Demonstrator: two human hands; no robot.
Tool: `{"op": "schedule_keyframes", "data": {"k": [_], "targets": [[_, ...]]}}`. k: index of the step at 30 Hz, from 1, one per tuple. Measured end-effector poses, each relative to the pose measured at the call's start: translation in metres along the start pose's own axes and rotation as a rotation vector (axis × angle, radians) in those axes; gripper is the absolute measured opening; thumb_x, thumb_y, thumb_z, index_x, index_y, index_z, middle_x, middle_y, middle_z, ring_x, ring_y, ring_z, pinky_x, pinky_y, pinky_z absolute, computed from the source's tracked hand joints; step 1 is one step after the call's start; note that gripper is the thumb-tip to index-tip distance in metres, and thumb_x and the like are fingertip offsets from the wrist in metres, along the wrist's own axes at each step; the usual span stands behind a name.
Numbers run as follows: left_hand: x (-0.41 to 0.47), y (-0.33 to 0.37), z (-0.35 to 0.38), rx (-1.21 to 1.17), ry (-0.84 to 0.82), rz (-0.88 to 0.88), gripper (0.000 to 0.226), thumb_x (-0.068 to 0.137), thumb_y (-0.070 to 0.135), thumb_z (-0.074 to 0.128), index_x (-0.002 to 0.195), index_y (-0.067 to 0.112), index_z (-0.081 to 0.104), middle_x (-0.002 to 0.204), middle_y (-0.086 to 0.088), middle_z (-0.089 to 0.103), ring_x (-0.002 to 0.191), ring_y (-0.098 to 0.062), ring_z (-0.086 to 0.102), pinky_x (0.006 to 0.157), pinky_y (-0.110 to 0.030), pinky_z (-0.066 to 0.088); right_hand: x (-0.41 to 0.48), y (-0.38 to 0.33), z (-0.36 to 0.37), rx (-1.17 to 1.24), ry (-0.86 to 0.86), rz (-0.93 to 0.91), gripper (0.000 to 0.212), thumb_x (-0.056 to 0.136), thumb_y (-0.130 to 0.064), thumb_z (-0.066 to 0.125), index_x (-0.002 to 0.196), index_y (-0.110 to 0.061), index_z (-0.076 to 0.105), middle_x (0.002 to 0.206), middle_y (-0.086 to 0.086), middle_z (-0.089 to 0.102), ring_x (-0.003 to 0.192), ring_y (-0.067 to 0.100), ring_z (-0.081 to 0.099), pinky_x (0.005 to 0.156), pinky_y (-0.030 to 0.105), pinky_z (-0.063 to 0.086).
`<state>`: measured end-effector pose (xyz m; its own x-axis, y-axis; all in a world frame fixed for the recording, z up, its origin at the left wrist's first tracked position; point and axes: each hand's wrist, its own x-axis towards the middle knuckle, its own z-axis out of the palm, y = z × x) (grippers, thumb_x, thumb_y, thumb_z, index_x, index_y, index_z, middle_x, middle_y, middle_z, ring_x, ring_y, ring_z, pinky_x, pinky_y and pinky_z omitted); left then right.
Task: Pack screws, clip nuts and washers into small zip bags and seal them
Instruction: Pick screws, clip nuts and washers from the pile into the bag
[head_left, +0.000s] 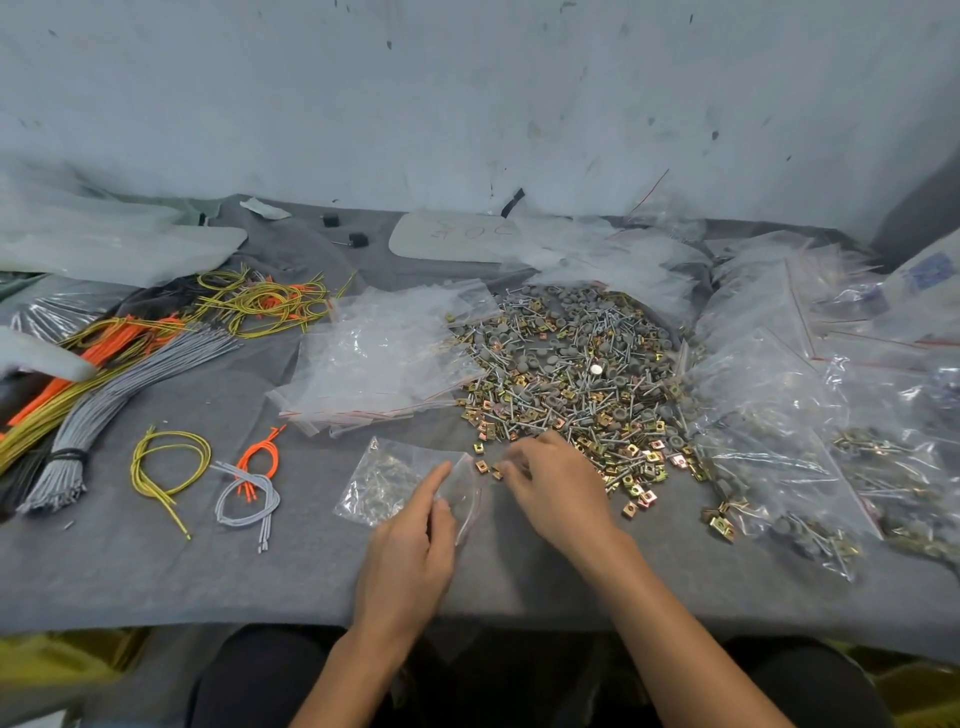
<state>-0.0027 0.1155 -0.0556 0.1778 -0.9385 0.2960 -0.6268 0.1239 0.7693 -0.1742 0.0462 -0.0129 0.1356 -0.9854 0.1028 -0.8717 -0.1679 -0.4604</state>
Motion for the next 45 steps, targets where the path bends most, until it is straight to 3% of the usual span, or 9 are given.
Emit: {"op": "schedule_keyframes", "data": {"k": [5,9,18,20,22,26,29,34,45], "targets": [[0.000,-0.001,0.001,0.006,-0.005,0.003,0.041,0.102,0.028,0.048,0.140,0.043,0.047,0.092,0.000,0.071,0.080,-0.021,0.064,0.070,-0.040,0.051,0.004,-0.004,0.010,-0.091,-0.027,-0.012,0.028,0.098,-0.051,0.056,0.114,-0.030,0.066,0.111,-0.004,0.054,0.100,0.020,0.057,0.079,0.034,0.048],[0.000,-0.001,0.001,-0.002,-0.005,0.007,0.043,0.102,0.025,0.049,0.139,0.046,0.045,0.082,0.000,0.066,0.075,-0.020,0.062,0.067,-0.040,0.049,0.002,-0.005,0.011,-0.070,-0.019,-0.029,0.021,0.099,-0.044,0.058,0.107,-0.026,0.064,0.109,-0.004,0.054,0.101,0.021,0.056,0.083,0.041,0.052],[0.000,-0.002,0.001,-0.009,-0.007,-0.002,0.043,0.102,0.027,0.047,0.139,0.048,0.044,0.068,0.012,0.057,0.070,-0.014,0.059,0.065,-0.039,0.049,-0.007,-0.004,0.009,0.025,0.016,-0.078,0.010,0.101,-0.030,0.056,0.095,-0.025,0.050,0.096,-0.006,0.061,0.086,0.017,0.054,0.071,0.035,0.040],[0.001,-0.002,0.001,-0.011,-0.004,-0.008,0.044,0.101,0.028,0.047,0.138,0.052,0.040,0.067,0.010,0.057,0.067,-0.013,0.057,0.064,-0.039,0.049,-0.009,-0.001,0.009,0.217,0.042,-0.031,0.004,0.100,-0.025,0.059,0.097,-0.024,0.057,0.092,-0.009,0.063,0.085,0.013,0.058,0.075,0.034,0.048],[0.000,-0.003,0.002,-0.015,0.001,-0.011,0.044,0.101,0.029,0.047,0.136,0.055,0.039,0.067,0.010,0.056,0.065,-0.012,0.056,0.063,-0.039,0.049,-0.013,-0.001,0.007,0.610,0.045,0.092,0.007,0.099,-0.020,0.062,0.099,-0.026,0.066,0.089,-0.010,0.067,0.082,0.004,0.061,0.071,0.023,0.051],[0.000,-0.003,0.001,0.000,-0.002,-0.015,0.042,0.102,0.030,0.046,0.138,0.051,0.040,0.071,0.010,0.059,0.069,-0.014,0.059,0.064,-0.039,0.050,-0.023,-0.004,0.002,1.383,-0.091,0.345,0.010,0.097,-0.010,0.063,0.102,-0.009,0.072,0.080,0.002,0.063,0.070,0.011,0.059,0.062,0.023,0.054],[-0.001,-0.003,0.001,0.005,-0.011,-0.015,0.042,0.102,0.031,0.046,0.139,0.051,0.040,0.066,0.012,0.057,0.064,-0.010,0.056,0.061,-0.039,0.050,-0.028,-0.004,-0.002,1.631,-0.179,0.446,0.011,0.097,-0.011,0.063,0.103,-0.003,0.068,0.085,0.010,0.068,0.070,0.015,0.064,0.064,0.025,0.057],[0.000,-0.001,0.000,0.006,-0.023,-0.024,0.041,0.102,0.031,0.045,0.139,0.051,0.042,0.069,0.010,0.056,0.064,-0.011,0.054,0.061,-0.039,0.049,-0.030,-0.004,-0.005,1.656,-0.197,0.529,0.019,0.095,-0.010,0.065,0.111,0.000,0.067,0.095,0.013,0.073,0.080,0.018,0.069,0.070,0.027,0.060],[0.000,0.000,-0.001,0.005,-0.033,-0.031,0.040,0.103,0.030,0.044,0.139,0.048,0.045,0.070,0.007,0.056,0.066,-0.013,0.055,0.063,-0.041,0.049,-0.036,-0.013,-0.002,1.501,-0.156,0.519,0.020,0.093,-0.013,0.071,0.110,-0.004,0.071,0.075,0.003,0.063,0.065,0.012,0.060,0.058,0.023,0.054]]}}
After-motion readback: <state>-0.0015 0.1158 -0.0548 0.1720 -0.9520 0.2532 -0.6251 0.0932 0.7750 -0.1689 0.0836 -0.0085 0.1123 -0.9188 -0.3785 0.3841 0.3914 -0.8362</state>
